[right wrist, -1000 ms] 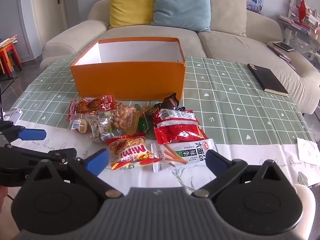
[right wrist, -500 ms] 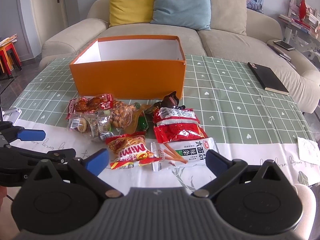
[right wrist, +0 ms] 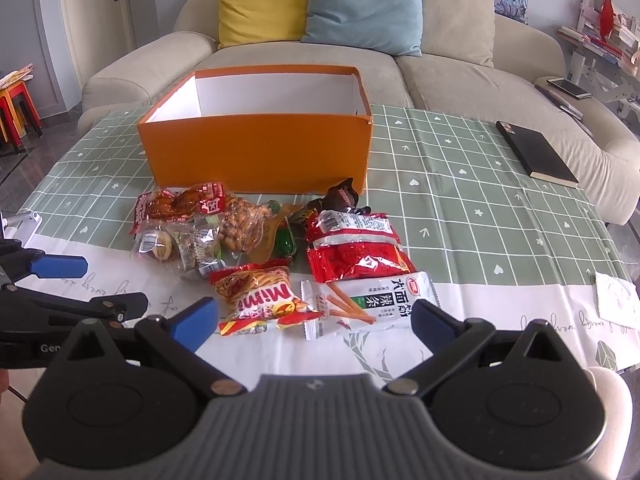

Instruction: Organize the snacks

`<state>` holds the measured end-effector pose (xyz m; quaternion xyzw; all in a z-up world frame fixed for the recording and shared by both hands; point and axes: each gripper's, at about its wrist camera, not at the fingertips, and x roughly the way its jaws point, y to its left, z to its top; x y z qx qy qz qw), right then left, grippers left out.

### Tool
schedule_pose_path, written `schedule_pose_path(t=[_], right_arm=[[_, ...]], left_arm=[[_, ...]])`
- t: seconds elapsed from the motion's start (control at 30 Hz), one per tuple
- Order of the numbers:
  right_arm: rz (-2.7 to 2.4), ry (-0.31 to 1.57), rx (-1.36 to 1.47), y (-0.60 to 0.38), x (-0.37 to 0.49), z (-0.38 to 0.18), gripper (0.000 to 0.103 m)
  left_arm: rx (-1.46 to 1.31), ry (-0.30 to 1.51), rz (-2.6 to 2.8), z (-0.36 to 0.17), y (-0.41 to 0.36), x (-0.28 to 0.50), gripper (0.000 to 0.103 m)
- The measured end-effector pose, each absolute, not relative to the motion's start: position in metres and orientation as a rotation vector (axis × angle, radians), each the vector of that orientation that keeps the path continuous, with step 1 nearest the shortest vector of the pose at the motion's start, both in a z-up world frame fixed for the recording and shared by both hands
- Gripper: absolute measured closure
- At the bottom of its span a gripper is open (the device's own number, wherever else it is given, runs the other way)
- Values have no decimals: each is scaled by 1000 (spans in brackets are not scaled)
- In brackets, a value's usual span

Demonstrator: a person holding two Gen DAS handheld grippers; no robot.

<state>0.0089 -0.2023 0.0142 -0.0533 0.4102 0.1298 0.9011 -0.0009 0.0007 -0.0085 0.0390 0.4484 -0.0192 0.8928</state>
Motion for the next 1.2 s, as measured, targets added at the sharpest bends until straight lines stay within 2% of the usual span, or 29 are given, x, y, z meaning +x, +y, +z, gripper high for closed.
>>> schedule_pose_path(t=[1.2], right_arm=[[255,882,-111,-202,12,11,4]], left_arm=[[80,937,-39,-8,0,-1,16]])
